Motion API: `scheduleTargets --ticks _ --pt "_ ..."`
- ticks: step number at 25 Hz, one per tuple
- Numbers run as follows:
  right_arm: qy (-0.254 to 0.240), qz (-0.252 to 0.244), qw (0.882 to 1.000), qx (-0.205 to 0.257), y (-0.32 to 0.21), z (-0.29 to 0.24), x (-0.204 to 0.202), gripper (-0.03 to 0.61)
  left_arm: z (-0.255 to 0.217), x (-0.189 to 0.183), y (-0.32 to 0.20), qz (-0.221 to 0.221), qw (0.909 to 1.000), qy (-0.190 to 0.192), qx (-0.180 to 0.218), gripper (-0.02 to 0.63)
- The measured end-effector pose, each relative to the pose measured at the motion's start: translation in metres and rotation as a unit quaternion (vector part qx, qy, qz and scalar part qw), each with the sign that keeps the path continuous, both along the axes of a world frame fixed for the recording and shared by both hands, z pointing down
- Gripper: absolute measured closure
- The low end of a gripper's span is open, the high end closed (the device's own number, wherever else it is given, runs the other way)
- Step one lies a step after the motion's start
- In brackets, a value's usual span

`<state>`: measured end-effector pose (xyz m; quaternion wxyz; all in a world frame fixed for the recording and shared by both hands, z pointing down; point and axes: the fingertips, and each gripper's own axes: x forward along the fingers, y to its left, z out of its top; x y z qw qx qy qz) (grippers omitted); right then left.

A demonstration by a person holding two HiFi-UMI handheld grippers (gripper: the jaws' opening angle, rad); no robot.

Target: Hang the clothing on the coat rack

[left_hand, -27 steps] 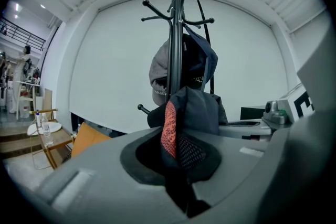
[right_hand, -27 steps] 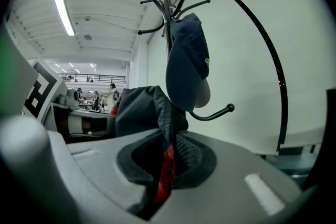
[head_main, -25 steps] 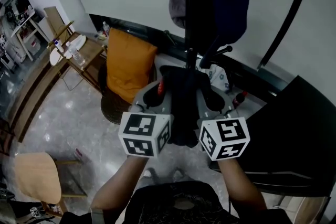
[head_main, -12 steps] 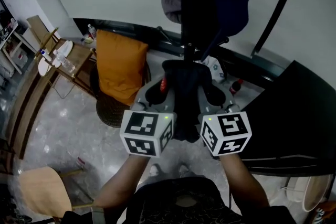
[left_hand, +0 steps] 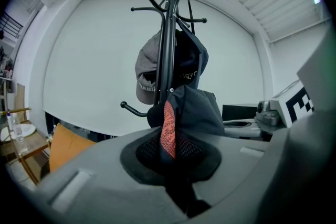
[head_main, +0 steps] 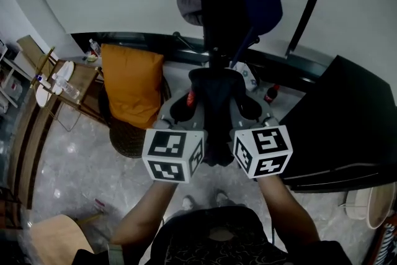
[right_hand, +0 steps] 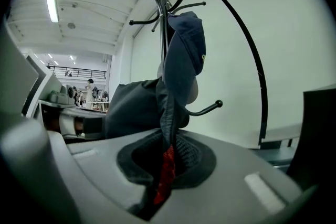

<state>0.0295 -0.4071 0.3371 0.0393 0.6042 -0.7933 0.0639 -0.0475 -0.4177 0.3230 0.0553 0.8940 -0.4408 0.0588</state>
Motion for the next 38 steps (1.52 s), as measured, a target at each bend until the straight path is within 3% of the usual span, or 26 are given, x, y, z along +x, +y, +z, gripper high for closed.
scheduleTargets --ticks 18,38 --pt "-0.002 0.027 1.000 -0.012 0.000 0.012 0.002 0.555 0.015 0.004 0.001 0.013 0.9999 -0.007 -0.007 0.580" --pt "0.000 0.022 0.999 -0.038 -0.002 0.036 -0.001 0.555 0.037 0.000 -0.002 0.001 0.9994 -0.021 -0.028 0.580"
